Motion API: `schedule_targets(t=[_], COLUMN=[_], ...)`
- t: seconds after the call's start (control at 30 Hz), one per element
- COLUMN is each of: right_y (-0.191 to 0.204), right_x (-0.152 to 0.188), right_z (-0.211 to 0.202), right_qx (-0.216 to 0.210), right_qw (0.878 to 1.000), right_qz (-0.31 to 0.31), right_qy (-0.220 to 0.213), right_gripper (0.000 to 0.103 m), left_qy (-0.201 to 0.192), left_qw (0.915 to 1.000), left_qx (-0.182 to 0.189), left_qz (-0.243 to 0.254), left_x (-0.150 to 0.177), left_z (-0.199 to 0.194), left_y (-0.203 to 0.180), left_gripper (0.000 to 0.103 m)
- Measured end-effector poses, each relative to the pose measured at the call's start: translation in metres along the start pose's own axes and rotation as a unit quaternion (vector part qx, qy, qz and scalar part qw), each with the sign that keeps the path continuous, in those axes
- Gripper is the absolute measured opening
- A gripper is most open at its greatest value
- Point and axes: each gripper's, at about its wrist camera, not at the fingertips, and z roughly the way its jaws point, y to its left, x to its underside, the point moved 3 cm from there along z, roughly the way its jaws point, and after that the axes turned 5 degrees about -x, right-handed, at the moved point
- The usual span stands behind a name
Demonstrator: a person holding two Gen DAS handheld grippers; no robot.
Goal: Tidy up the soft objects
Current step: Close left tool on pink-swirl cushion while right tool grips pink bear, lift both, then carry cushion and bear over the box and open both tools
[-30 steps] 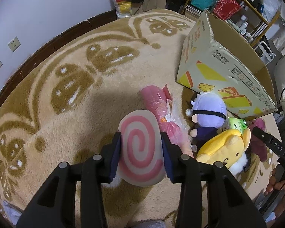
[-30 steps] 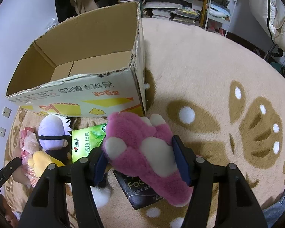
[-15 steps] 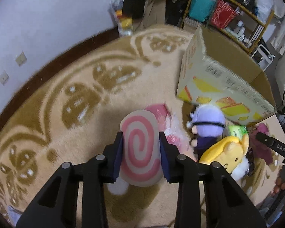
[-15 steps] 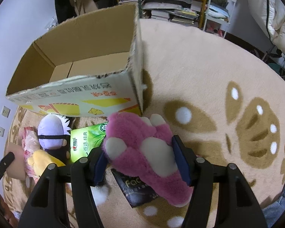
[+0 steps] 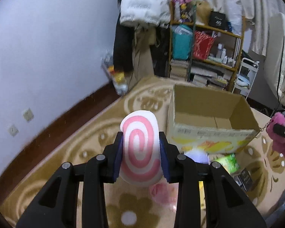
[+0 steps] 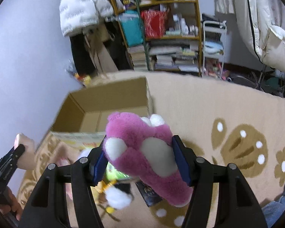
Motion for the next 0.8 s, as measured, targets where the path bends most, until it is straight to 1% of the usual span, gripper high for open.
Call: schedule_targets(t=[0.1,0.17,0.23,0.33,0.47,0.53,0.6,0.73,0.8], right_y=[0.008,0.015,0.022,0.032,0.042,0.044,0.045,0.048,0.047], right_x=[-0.010,-0.020,-0.027,-0.034,-0.041,-0.042,-0.042,-0.040,-0.040], right_z=[-0.009,-0.012,-0.012,-0.008,0.000,0.007,0.017,0.032,0.039], right_qx=[-0.005,-0.003,-0.007,-0.019,-0.029,-0.036,-0.041,-0.045,-0.046], right_qw=[0.999,0.997,0.996,0.993,0.991,0.991,0.991,0.991,0.992], right_qz=[-0.019,-0.036,-0.048,-0.067,-0.080,-0.081,-0.086,-0.092,-0.090], right_qy=[-0.037,-0.063,-0.080,-0.092,-0.098,-0.097,-0.093,-0.085,-0.078], right_gripper=[0.067,0.067,0.067,0.067,0.067,0.067,0.067,0.067,0.067], left_qy=[-0.029,-0.046,-0.059,-0.075,-0.090,-0.087,-0.079,-0.073,-0.064], left_qw=[0.9995,0.9988,0.9979,0.9964,0.9942,0.9940,0.9943,0.9951,0.9955], left_qx=[0.008,0.011,0.014,0.027,0.030,0.034,0.047,0.050,0.058], left_qz=[0.000,0.011,0.022,0.030,0.050,0.057,0.055,0.044,0.038], left_x=[-0.019,-0.032,-0.042,-0.061,-0.076,-0.080,-0.084,-0.079,-0.078], left_z=[-0.005,-0.005,-0.002,0.004,0.017,0.025,0.033,0.039,0.043], left_y=[-0.008,-0.017,-0.027,-0.042,-0.057,-0.063,-0.067,-0.071,-0.075], left_gripper=[0.033,0.033,0.033,0.034,0.035,0.035,0.035,0.035,0.035])
